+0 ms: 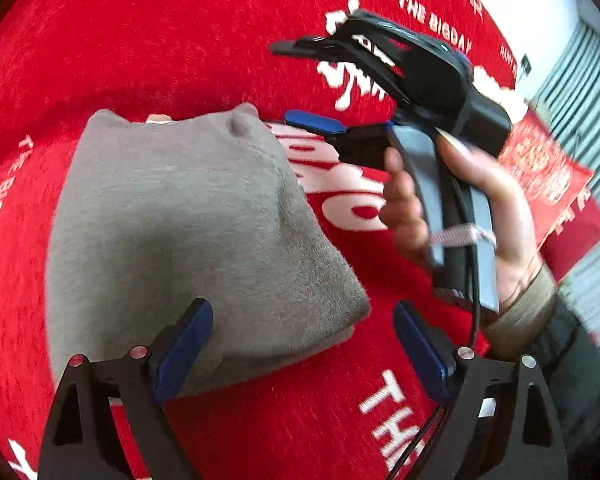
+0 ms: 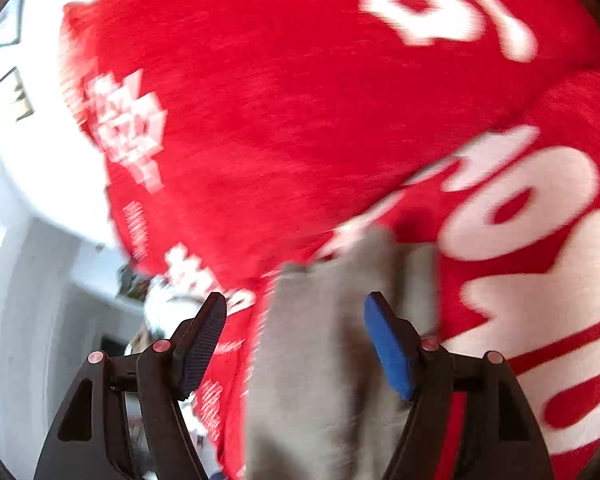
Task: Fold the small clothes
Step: 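Open both grippers and lift them off the folded sweater, then move both open grippers to the sides of the folded grey sweater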
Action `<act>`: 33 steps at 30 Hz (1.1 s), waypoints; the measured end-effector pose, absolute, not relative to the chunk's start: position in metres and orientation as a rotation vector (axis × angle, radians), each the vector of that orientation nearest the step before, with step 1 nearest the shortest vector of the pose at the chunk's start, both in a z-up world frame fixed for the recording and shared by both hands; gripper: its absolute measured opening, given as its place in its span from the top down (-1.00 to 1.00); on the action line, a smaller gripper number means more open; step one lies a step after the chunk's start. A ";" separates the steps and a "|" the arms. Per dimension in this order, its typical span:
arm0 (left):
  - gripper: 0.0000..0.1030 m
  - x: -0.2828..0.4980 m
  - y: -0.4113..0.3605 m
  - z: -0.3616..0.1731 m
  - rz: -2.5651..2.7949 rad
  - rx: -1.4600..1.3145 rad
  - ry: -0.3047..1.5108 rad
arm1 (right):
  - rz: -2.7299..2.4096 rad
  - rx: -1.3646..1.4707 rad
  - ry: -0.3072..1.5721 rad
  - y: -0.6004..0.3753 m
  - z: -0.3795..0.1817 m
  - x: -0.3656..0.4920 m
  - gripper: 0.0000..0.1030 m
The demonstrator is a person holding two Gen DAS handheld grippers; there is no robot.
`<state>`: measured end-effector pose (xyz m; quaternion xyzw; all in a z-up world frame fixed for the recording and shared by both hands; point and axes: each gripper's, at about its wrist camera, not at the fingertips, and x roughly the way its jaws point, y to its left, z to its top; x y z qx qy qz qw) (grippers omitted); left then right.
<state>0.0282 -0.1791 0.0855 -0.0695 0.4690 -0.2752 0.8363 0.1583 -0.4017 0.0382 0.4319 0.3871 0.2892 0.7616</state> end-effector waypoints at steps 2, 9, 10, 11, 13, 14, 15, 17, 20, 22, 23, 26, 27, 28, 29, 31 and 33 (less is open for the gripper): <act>-0.79 0.030 -0.166 0.093 -0.558 -0.178 0.957 | 0.750 0.948 0.835 -0.388 0.045 0.157 -0.59; -0.79 0.064 -0.130 0.064 -0.289 -0.158 1.003 | 0.560 0.900 0.987 -0.371 0.001 0.178 -0.52; -0.79 0.064 -0.129 0.060 -0.292 -0.150 1.008 | 0.534 0.891 0.989 -0.375 -0.004 0.178 -0.46; -0.79 0.061 -0.130 0.061 -0.298 -0.129 0.999 | 0.536 0.910 0.979 -0.380 -0.005 0.176 -0.44; -0.79 0.056 -0.133 0.069 -0.324 -0.097 0.990 | 0.536 0.930 0.943 -0.385 0.004 0.166 -0.45; -0.79 0.054 -0.130 0.074 -0.346 -0.111 0.977 | 0.547 0.913 0.928 -0.385 0.012 0.160 -0.45; -0.79 0.053 -0.125 0.078 -0.357 -0.131 0.964 | 0.564 0.892 0.914 -0.383 0.022 0.153 -0.48; -0.79 0.050 -0.112 0.083 -0.352 -0.173 0.942 | 0.644 0.868 0.878 -0.376 0.042 0.132 -0.58; -0.79 0.052 -0.102 0.077 -0.336 -0.187 0.971 | 0.780 0.868 0.854 -0.360 0.055 0.094 -0.59; -0.79 0.045 -0.093 0.065 -0.319 -0.193 0.998 | 0.814 0.876 0.873 -0.351 0.049 0.073 -0.60; -0.79 0.043 -0.089 0.057 -0.308 -0.194 1.018 | 0.800 0.877 0.902 -0.349 0.040 0.064 -0.60; -0.79 0.032 -0.079 0.039 -0.302 -0.198 1.047 | 0.681 0.883 0.981 -0.354 0.004 0.050 -0.58; -0.79 0.024 -0.077 0.038 -0.321 -0.186 1.013 | 0.670 0.908 0.969 -0.361 -0.006 0.043 -0.50; -0.79 0.020 -0.076 0.038 -0.314 -0.159 1.010 | 0.681 0.927 0.918 -0.368 -0.009 0.033 -0.50; -0.79 0.016 -0.074 0.038 -0.319 -0.150 1.015 | 0.658 0.928 0.904 -0.371 -0.008 0.026 -0.50; -0.79 0.014 -0.067 0.038 -0.326 -0.168 1.017 | 0.627 0.963 0.890 -0.377 -0.005 0.014 -0.52; -0.79 0.011 -0.061 0.042 -0.327 -0.200 1.007 | 0.568 0.937 0.880 -0.377 0.007 0.005 -0.69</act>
